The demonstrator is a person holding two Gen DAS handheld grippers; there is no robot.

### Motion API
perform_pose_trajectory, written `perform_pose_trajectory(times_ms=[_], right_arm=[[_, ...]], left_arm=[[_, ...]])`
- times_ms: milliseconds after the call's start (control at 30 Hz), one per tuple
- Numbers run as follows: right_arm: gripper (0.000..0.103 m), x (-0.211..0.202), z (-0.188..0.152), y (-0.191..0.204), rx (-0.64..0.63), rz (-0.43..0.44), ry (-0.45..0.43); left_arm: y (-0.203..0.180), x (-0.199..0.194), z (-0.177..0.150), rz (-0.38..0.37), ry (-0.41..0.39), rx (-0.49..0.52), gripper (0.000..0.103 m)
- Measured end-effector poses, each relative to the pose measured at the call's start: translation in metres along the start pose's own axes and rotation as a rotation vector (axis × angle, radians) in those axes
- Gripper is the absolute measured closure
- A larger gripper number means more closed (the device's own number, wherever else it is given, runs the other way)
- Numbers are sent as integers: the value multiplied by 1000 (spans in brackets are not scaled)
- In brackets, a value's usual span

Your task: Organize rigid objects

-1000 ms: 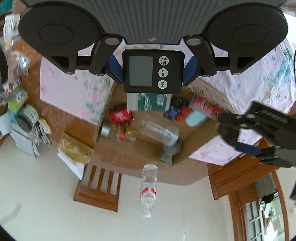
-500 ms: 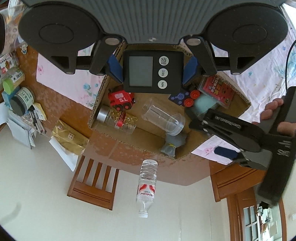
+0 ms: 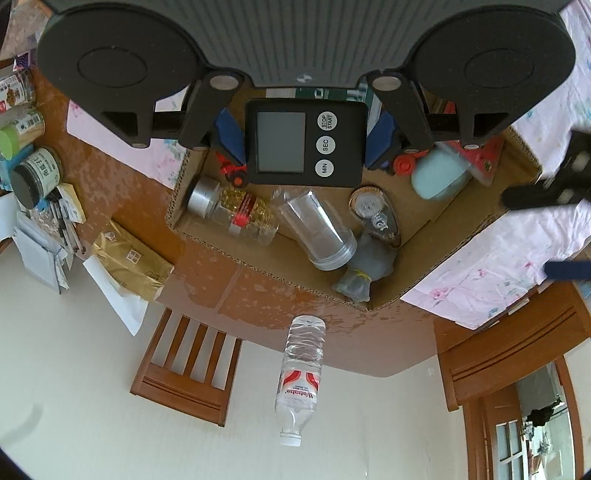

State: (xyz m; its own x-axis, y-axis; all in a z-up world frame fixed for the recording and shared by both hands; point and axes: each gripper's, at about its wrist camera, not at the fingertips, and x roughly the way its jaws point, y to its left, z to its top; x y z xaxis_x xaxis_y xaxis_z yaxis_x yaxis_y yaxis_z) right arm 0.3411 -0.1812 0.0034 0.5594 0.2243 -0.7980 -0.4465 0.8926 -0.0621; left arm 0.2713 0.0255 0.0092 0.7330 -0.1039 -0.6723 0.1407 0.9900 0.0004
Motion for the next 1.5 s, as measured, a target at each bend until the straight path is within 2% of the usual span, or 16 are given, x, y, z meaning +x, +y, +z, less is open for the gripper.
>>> perform_pose_trajectory(times_ms=[33, 133, 200, 333, 433, 600, 700, 1000, 1500], right_arm=[[28, 2, 2, 1, 4, -4, 2], [7, 3, 5, 4, 19, -31, -5], [0, -3, 6, 6, 38, -31, -24], [0, -16, 7, 12, 70, -60, 6], [0, -27, 4, 18, 103, -122, 65], [0, -54, -8, 19, 200, -170, 115], [0, -73, -15, 21, 248, -200, 113], [0, -103, -30, 19, 357, -210, 92], [0, -111, -33, 21, 362, -200, 73]], left_arm=[[1, -3, -3, 13, 3, -4, 1], [3, -11, -7, 28, 10, -11, 1], [2, -17, -8, 27, 17, -6, 1], [-2, -27, -5, 51, 17, 7, 1], [-4, -33, 0, 59, 31, -11, 1], [-14, -43, 11, 105, 89, -26, 1], [-20, -50, 17, 101, 106, -16, 1], [-38, -64, 26, 89, 136, -15, 1], [-47, -72, 28, 101, 148, -21, 1]])
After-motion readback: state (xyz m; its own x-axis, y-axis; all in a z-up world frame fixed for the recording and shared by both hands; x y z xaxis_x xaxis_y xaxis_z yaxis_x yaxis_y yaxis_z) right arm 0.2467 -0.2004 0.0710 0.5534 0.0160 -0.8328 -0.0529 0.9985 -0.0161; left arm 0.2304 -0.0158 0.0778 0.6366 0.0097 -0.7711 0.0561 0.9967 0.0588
